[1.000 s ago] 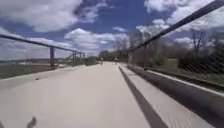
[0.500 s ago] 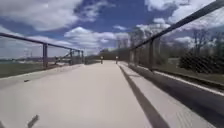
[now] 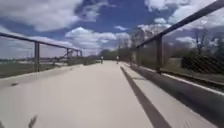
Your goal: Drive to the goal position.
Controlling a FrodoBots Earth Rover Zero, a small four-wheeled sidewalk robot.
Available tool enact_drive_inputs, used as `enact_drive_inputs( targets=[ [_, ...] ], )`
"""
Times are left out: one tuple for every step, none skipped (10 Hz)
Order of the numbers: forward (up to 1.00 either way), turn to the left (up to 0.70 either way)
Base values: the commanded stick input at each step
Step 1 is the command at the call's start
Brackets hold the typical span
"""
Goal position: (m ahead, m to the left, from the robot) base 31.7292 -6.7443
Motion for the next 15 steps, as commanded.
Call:
enact_drive_inputs(
  targets=[
    [1.0, 0.0],
    [1.0, 0.0],
    [1.0, 0.0],
    [1.0, 0.0],
    [1.0, 0.0],
    [1.0, -0.26],
    [1.0, 0.0],
    [1.0, 0.0],
    [1.0, 0.0],
    [1.0, 0.0],
    [1.0, 0.0],
    [1.0, 0.0],
    [1.0, 0.0],
    [1.0, 0.0],
    [1.0, 0.0]
  ],
)
